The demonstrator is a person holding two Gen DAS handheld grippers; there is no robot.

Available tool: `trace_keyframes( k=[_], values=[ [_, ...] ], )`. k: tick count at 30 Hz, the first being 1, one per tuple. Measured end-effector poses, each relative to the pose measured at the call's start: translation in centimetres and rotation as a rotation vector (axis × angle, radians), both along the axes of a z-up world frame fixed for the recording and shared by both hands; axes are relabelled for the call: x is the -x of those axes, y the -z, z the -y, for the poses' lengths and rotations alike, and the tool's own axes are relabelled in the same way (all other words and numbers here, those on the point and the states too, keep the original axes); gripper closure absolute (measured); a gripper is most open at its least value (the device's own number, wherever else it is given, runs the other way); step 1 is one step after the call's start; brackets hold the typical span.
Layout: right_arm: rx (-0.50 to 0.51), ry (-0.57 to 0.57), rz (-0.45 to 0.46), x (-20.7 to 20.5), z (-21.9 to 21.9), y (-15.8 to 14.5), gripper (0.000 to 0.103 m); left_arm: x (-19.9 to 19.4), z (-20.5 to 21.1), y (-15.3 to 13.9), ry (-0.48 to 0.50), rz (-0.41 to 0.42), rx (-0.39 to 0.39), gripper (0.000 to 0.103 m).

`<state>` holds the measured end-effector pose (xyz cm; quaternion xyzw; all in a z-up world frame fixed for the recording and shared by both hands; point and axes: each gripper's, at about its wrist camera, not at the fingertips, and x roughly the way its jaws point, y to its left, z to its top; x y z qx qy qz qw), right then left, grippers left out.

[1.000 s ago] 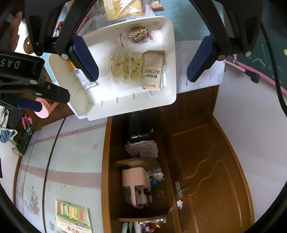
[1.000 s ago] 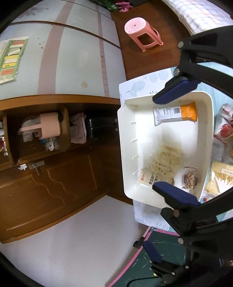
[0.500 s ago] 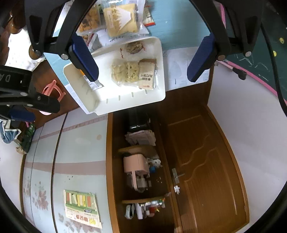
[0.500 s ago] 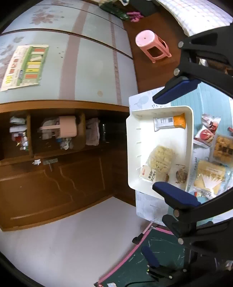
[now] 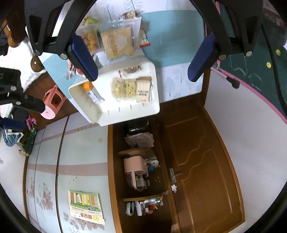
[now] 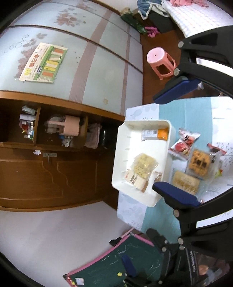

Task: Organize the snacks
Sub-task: 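Withdraw both tools from the tray toward the remaining snacks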

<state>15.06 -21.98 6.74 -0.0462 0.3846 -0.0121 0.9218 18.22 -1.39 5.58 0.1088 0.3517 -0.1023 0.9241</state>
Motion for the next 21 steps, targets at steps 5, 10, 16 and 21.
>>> trace_keyframes(
  k=[5,10,16,21],
  values=[
    [0.052,0.03,-0.008,1.6,0.2,1.8,0.014,1.5,-1.1,1.6,0.006,-0.017,-0.006,0.003],
    [0.042,0.035,-0.072,2.5,0.6,4.8,0.014,2.6,-2.0,4.2,0.023,-0.041,-0.031,0.003],
    [-0.013,0.014,-0.116,2.9,1.0,8.2,0.014,3.0,-2.6,8.5,0.046,-0.13,-0.039,0.003],
    [-0.056,-0.004,-0.195,2.3,0.8,11.8,0.015,2.6,-2.4,12.3,0.046,-0.217,-0.038,0.003]
  ],
)
